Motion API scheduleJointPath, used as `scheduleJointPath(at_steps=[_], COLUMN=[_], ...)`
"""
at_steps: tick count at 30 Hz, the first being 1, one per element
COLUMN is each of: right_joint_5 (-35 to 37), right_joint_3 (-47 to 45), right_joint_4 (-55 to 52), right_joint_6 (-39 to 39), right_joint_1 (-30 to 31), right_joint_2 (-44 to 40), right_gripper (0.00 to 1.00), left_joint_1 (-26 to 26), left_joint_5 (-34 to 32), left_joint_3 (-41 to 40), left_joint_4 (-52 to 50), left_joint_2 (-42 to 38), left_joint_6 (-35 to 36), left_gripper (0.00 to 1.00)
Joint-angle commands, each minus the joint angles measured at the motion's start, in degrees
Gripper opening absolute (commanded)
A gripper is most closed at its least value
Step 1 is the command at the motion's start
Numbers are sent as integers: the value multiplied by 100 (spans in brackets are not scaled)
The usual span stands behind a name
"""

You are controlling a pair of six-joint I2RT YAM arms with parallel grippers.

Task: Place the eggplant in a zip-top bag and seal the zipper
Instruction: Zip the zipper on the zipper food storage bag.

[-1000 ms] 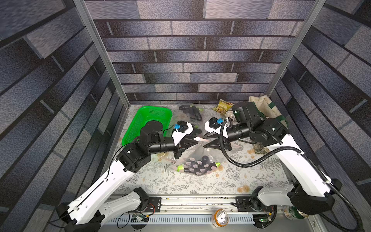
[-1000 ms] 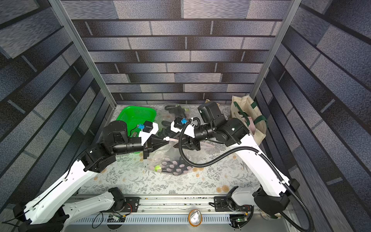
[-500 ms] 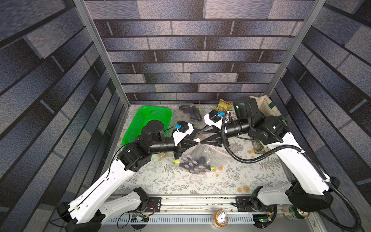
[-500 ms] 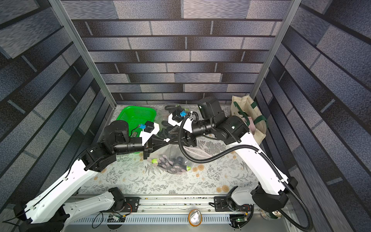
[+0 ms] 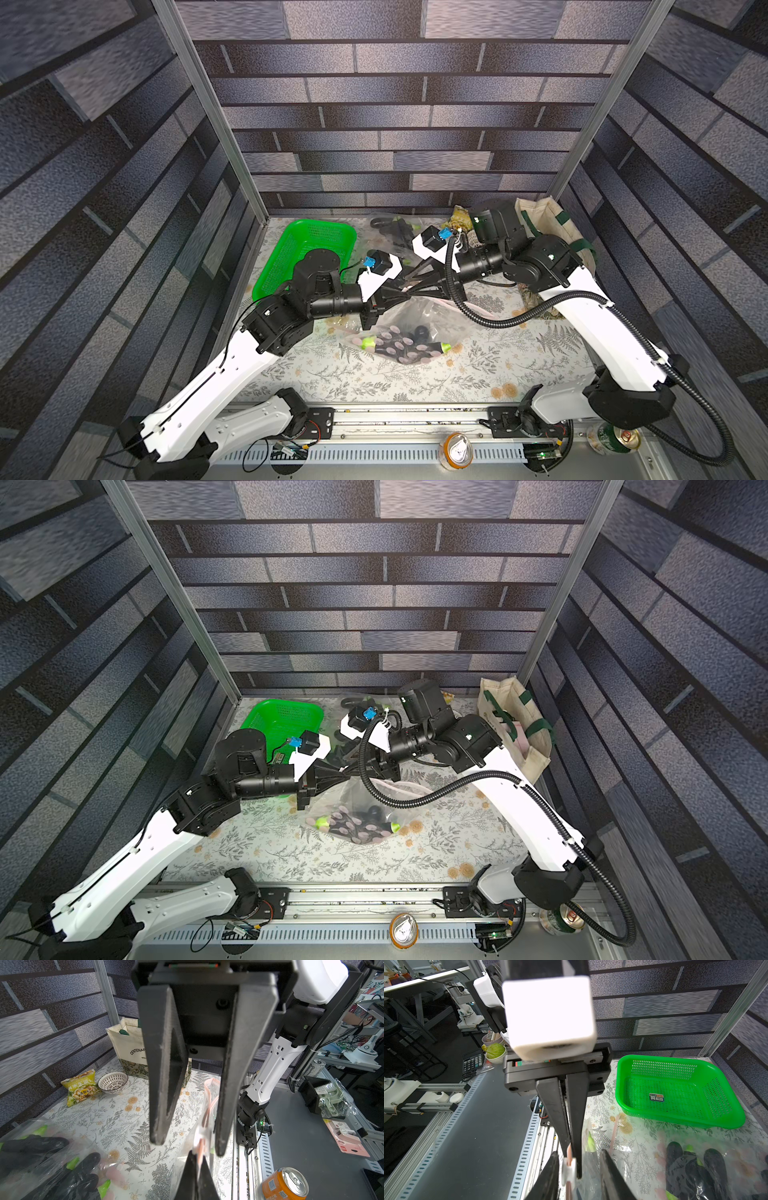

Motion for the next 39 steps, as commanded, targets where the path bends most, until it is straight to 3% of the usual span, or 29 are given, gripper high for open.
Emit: scheduleJointPath(at_steps=[1,7,15,28,34,39], right_joint_5=[-175,-175,-32,1051,1044,632], right_joint_3=[154,140,155,-515,-1172,-2161], right_joint_4=[-183,-264,-291,-320,-97,327], right_joint_6=[-23,-77,-116,-90,-11,128], right_joint_1=[53,54,56,-143,-702,-1474], right_joint_2=[34,53,15,-556,-960,-1399], right_gripper=[35,32,7,2,2,2], left_joint_1=[-24,-34,-34,475,550,648], left_joint_5=[-32,-64,-194,-423,-1486,-2363], left_joint_3=[207,209,229,-2,417,1030], left_joint_4=[99,126,102,4,-614,-1292], left_joint_2=[-15,-6,-50,-693,-944,-1008], left_joint_6=[106,108,117,-176,-138,-28], left_gripper=[0,0,0,0,0,0])
